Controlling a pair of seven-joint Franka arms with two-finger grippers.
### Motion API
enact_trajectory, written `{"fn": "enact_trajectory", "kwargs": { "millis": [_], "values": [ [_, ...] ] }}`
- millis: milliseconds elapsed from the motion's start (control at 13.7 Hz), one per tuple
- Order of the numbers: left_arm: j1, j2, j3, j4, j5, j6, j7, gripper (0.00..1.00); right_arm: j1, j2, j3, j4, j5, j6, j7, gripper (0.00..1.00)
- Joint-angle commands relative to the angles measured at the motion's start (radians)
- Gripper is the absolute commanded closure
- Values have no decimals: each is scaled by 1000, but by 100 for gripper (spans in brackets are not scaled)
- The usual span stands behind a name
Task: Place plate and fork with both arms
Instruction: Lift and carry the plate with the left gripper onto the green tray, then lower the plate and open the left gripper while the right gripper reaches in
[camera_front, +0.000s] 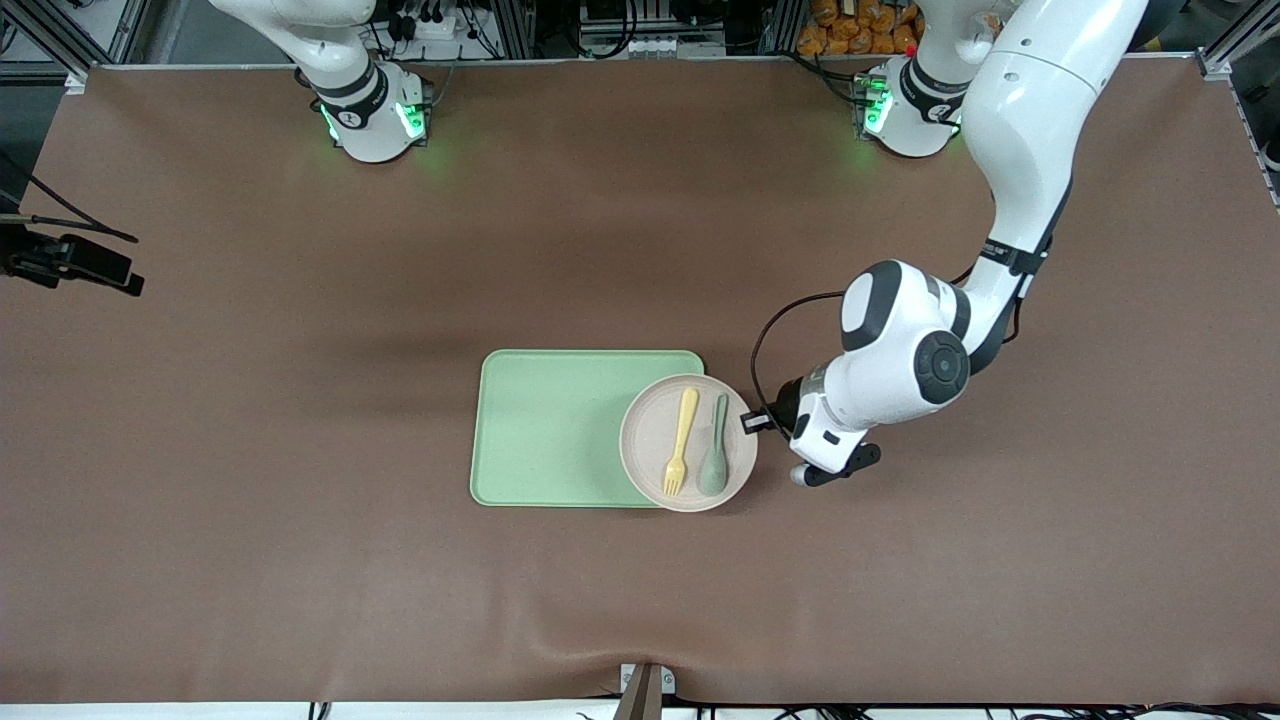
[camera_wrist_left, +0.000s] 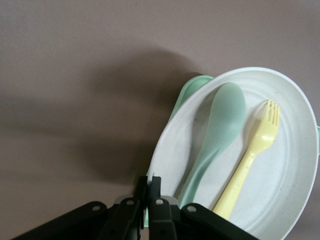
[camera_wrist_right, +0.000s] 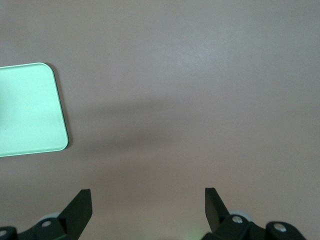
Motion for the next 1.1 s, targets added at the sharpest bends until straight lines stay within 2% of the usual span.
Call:
{"fn": "enact_trajectory", "kwargs": {
  "millis": [0,146,439,732,1024],
  "values": [
    [-57,-11,12,-31,22,76,-71,100,-7,5,3,0,13,6,-9,0],
    [-89,-3,17,-65,22,162,-99,100,-7,13,3,0,25,8,-10,0],
    [-142,15,29,-94,46,250,-142,100,-6,25,3,0,39,14,-9,0],
    [-156,44,31,-125,117,319,-189,100,4,53,4,0,42,16,-3,0],
    [-159,56,29,-169,118,397,-212,100,24,82,9,0,75,25,8,0]
  ]
}}
